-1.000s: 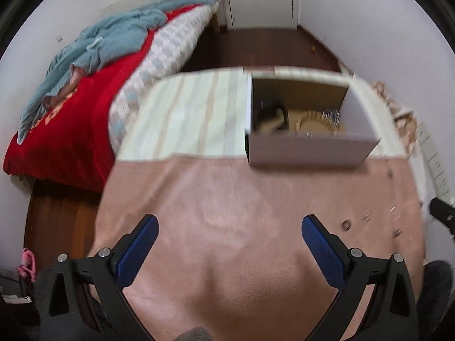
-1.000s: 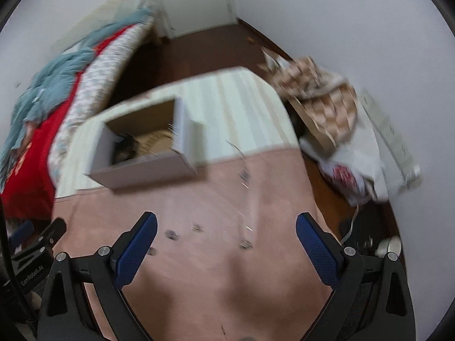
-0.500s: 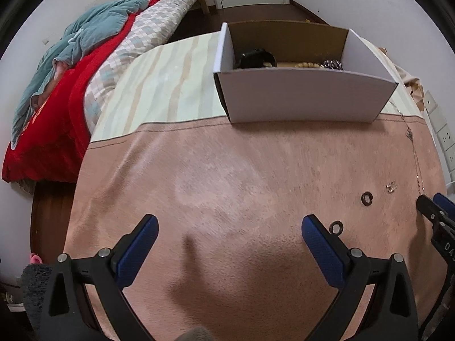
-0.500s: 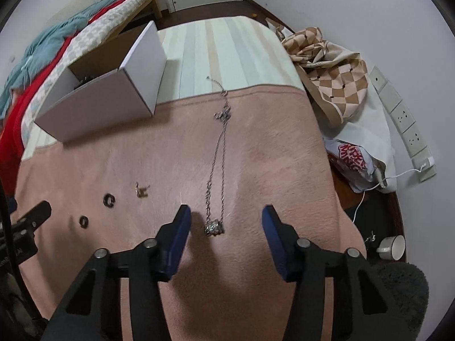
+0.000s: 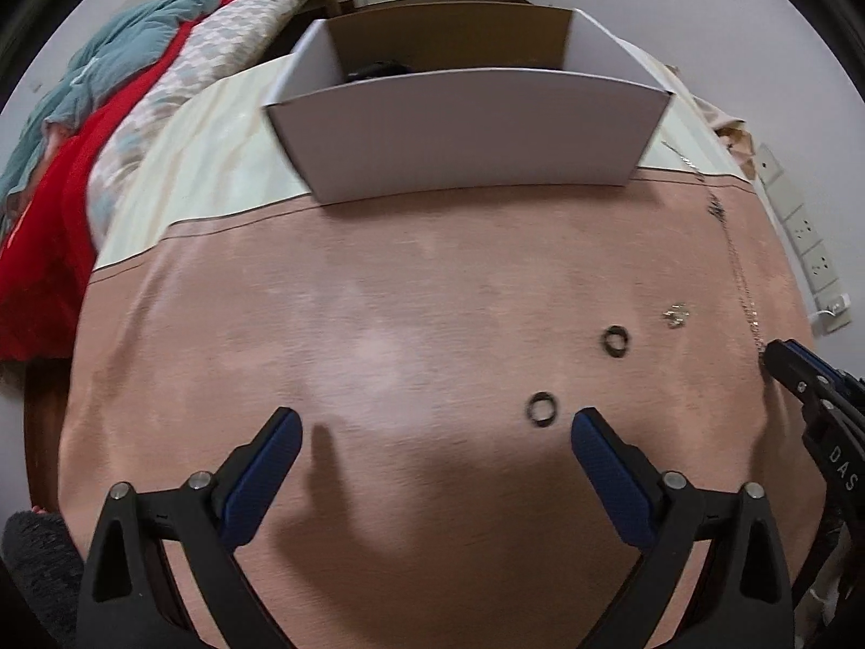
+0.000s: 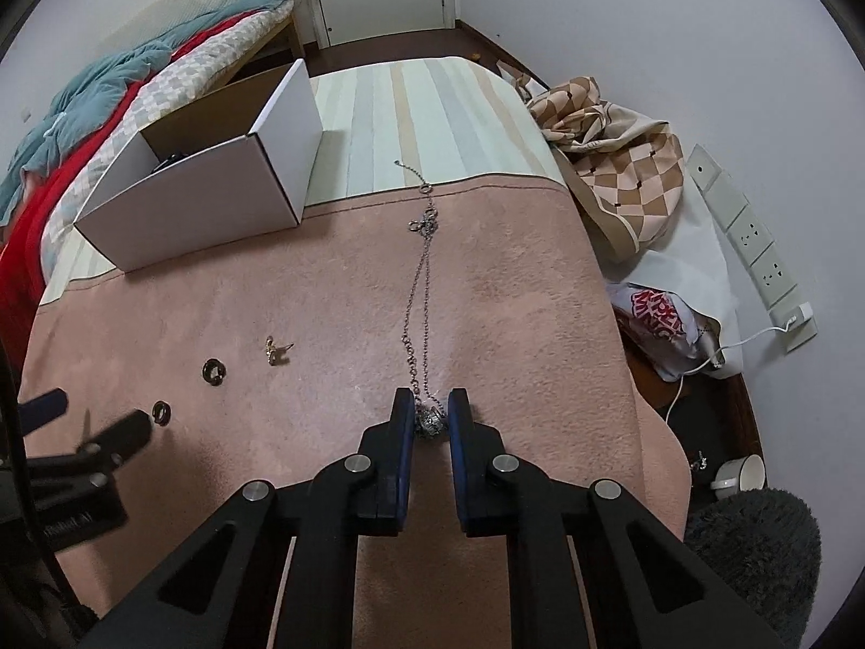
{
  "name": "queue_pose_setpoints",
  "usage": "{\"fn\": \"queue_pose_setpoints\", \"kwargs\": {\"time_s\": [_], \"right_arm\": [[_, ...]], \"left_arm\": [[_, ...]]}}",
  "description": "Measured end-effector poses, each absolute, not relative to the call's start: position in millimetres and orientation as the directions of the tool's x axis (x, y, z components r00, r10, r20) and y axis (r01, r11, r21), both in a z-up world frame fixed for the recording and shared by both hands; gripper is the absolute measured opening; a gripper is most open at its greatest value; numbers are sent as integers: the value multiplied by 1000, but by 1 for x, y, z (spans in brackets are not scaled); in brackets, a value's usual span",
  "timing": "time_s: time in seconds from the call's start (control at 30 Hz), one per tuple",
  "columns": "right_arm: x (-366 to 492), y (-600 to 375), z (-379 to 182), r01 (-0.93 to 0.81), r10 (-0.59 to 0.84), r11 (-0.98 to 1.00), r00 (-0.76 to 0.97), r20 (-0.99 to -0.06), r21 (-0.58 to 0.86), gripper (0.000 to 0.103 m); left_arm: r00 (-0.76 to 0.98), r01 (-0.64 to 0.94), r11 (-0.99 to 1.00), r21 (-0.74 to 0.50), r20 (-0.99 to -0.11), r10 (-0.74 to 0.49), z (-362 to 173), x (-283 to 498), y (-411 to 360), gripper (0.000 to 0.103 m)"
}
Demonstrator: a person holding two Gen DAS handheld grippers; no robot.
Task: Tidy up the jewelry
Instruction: 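Grasp a small black ring with the left tool while the right tool grasps the pendant necklace, then carry the ring and necklace into the box and open both tools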
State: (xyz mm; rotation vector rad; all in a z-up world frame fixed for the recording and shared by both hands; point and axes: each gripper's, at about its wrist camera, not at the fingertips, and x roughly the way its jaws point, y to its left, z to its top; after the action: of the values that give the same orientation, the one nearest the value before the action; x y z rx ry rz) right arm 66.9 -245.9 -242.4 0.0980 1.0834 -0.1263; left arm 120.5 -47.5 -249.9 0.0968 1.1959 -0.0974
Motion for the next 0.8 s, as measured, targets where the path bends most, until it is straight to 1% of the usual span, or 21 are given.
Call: {"fn": "queue_pose_setpoints", "kwargs": {"time_s": [0.03,0.07,0.1,0.17,0.2,0.23,0.27,0.3,0.33,0.37,0.5,0.63,0.8], "right_arm": [[66,-246,-242,153,-55,988,460,-886,18,13],[66,-246,-243,156,-59,988,459,-887,15,13],[66,-248,-244,158,-60,987,457,-887,14,13],[65,-247,-244,163,-63,987,453,-889,13,13],[65,-248,-244,164,-65,986,453,-889,12,13],[65,-248,-244,166,-64,986,453,-889,13,13],[65,-249,-244,167,-65,986,453,-889,13,13],[65,-249,-243,170,-67,985,455,-888,13,13],[64,-249,-242,171,-68,985,457,-887,13,13],[64,-249,-242,173,-68,985,458,-886,14,13],[64,-250,-236,177,-66,984,470,-880,21,13],[63,-251,-225,179,-29,982,483,-875,67,13],[65,-245,-193,150,32,980,530,-848,131,13]], "left_arm": [[360,135,991,17,-932,-33,-251,120,-51,84],[356,146,989,11,-933,-42,-252,120,-55,76],[364,152,988,7,-930,-50,-250,119,-58,72],[373,169,986,0,-926,-64,-247,118,-63,56],[376,174,985,-2,-924,-69,-246,118,-65,50],[379,183,983,-6,-922,-76,-245,117,-67,38],[381,188,982,-7,-921,-80,-245,117,-68,29],[383,195,981,-6,-920,-82,-244,117,-70,24],[384,201,980,-8,-919,-86,-243,116,-72,13],[384,203,979,-7,-919,-86,-243,115,-74,10],[387,212,977,-11,-917,-94,-243,115,-73,10],[396,211,977,-14,-913,-98,-236,113,-68,10],[424,211,977,-33,-898,-122,-216,114,-62,10]]}}
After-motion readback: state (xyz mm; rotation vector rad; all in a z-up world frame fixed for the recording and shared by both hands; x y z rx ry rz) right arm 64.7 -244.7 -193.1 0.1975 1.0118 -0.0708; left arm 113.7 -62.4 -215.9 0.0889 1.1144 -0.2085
